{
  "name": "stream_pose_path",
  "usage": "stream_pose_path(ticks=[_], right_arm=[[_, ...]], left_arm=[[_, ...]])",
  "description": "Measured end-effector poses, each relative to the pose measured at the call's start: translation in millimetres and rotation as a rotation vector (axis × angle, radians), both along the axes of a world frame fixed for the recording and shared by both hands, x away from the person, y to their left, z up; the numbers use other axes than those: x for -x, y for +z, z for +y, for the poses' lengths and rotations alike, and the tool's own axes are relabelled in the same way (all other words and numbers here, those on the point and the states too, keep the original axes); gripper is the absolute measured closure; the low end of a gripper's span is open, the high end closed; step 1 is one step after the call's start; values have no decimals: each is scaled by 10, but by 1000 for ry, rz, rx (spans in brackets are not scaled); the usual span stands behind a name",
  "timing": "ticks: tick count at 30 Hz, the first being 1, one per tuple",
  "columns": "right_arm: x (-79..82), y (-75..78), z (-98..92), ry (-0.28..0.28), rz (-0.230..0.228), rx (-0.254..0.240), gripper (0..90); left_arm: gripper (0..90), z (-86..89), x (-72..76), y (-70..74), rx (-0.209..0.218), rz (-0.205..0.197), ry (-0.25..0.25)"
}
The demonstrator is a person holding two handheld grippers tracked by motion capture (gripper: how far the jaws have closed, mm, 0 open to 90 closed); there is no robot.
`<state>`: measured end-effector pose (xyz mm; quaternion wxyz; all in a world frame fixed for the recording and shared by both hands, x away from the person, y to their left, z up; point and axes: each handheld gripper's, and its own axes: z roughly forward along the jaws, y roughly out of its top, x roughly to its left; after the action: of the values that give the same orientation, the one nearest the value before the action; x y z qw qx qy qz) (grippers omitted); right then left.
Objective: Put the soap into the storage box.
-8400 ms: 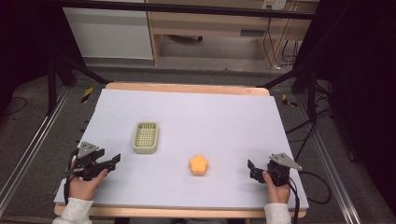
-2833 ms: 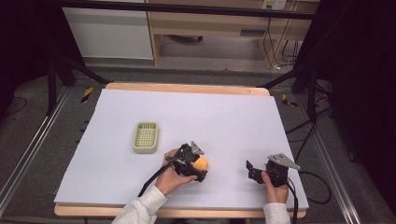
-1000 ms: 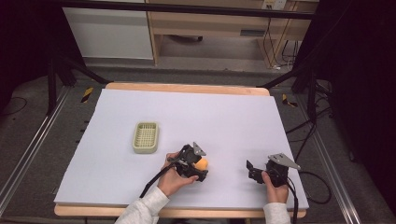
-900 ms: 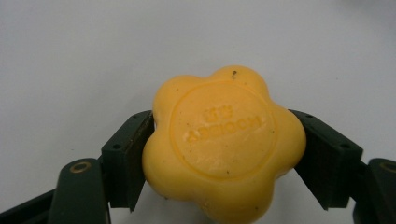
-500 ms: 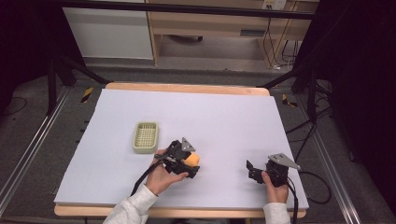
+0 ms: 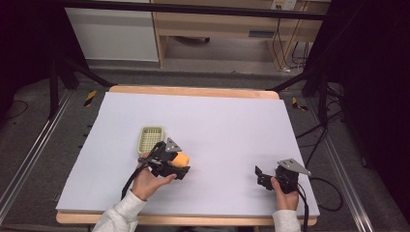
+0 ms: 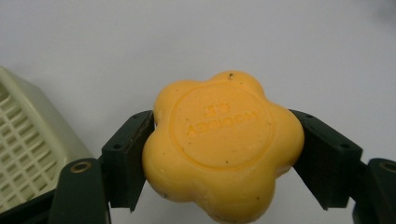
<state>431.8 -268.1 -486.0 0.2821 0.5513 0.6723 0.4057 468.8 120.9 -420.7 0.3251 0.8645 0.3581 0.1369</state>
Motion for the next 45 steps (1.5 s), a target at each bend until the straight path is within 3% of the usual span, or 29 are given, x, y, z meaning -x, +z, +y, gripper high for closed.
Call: stream_pose_path(ticks=[10, 45], right_arm=[[0, 0, -2, 0, 1, -6, 32], [-2, 0, -2, 1, 1, -3, 32]], left_arm=[[260, 208, -27, 124, 35, -20, 49], [261, 690, -312, 203, 77, -35, 210]])
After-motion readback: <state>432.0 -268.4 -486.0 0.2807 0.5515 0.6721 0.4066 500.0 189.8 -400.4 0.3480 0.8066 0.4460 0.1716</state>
